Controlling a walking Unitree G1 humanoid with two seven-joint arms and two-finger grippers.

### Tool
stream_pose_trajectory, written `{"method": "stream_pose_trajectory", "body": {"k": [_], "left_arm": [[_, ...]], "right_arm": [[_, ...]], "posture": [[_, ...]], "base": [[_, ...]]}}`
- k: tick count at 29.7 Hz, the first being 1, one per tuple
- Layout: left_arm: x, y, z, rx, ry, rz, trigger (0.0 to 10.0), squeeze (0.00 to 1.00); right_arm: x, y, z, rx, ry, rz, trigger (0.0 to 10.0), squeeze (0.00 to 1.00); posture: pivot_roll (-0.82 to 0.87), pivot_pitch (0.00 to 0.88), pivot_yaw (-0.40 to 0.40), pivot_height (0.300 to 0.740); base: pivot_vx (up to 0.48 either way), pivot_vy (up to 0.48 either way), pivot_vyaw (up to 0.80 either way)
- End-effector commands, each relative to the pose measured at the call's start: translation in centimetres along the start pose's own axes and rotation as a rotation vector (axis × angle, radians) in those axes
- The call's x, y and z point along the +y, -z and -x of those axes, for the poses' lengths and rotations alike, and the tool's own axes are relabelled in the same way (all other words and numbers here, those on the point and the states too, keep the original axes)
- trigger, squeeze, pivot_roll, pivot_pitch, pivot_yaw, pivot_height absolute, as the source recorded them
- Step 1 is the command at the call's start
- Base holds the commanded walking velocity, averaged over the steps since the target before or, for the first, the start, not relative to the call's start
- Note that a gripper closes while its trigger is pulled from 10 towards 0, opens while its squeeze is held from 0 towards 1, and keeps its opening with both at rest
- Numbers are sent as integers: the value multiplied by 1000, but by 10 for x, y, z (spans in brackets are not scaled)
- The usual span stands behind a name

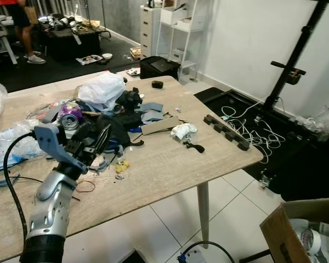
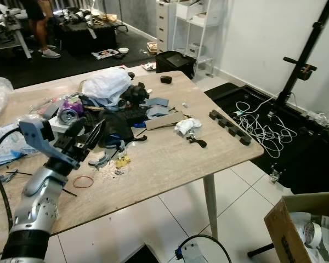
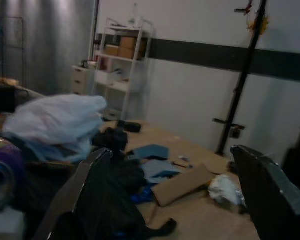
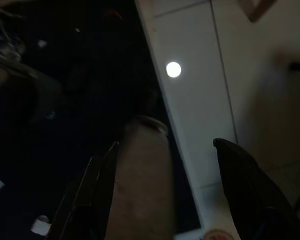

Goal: Picking trash to rubbish bin

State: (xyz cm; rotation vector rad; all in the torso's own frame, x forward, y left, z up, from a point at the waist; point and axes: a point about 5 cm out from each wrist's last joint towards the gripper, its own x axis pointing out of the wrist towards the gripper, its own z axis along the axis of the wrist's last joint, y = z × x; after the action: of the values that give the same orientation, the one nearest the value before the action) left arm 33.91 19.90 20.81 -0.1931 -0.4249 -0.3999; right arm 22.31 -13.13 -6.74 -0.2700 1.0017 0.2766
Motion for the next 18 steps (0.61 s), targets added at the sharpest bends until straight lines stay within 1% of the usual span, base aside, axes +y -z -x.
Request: {"method": "stream_pose_trajectory", "body": {"k": [1,2,3,4,5,6,7,8,9,11,12,13,14,15,16,17,18], "left_arm": [[4,1,1,23,-12,-39,10000,1000],[3,0,-4,33,-20,-75,10000,1000],[0,6,-11,74,-22,-149,10000,1000],[0,6,-11,74,-22,-149,10000,1000],[-4,11,-16,110,-16,-217,10000,1000],[-9,16,-20,153,10,-333,10000,1000],[-13,19,-23,177,31,-411,10000,1000],[-18,20,-26,191,63,-497,10000,1000],[-18,20,-26,191,63,-497,10000,1000],[-29,24,-34,208,132,-681,10000,1000],[-29,24,-34,208,132,-681,10000,1000],[-33,26,-37,211,166,-763,10000,1000],[-36,27,-38,212,189,-817,10000,1000],[-38,27,-41,209,205,-876,10000,184],[-38,27,-41,209,205,-876,10000,184],[-39,25,-44,200,212,-922,10000,0],[-38,22,-47,188,216,-994,10000,0]], "right_arm": [[0,9,0,26,-5,-8,10000,0],[-4,14,1,33,-3,-8,10000,0],[-9,18,2,40,-3,-8,10000,0],[-9,18,2,40,-3,-8,10000,0],[-12,21,2,44,-4,-9,10000,0],[-14,24,3,50,-6,-11,10000,0],[-15,26,3,53,-7,-13,10000,0],[-16,29,4,58,-10,-13,10000,0],[-16,29,4,58,-10,-13,10000,0],[-12,36,4,74,-17,-16,10000,0],[-12,36,4,74,-17,-16,10000,0],[-11,42,5,84,-21,-18,10000,0],[-11,48,5,92,-23,-20,10000,0],[-13,62,8,107,-23,-22,10000,0],[-13,62,8,107,-23,-22,10000,0],[-15,75,11,121,-24,-24,10000,0],[-15,88,14,135,-24,-25,10000,0]], "posture": [[-54,155,1,740],[-54,162,3,740],[-58,182,11,740],[-58,182,11,740],[-60,193,15,740],[-62,214,20,740],[-62,214,20,740],[-62,232,25,740],[-62,232,25,740],[-63,255,31,740],[-63,255,31,740],[-66,268,33,740],[-66,274,35,740],[-68,294,39,740],[-68,294,39,740],[-72,309,41,740],[-77,316,40,740]], "base": [[0,0,0],[0,0,0],[0,0,0],[0,0,0],[0,0,0],[0,0,0],[0,0,0],[0,0,0],[0,0,0],[0,0,0],[0,0,0],[0,0,0],[0,0,0],[0,0,0],[0,0,0],[0,0,0],[0,0,0]]}}
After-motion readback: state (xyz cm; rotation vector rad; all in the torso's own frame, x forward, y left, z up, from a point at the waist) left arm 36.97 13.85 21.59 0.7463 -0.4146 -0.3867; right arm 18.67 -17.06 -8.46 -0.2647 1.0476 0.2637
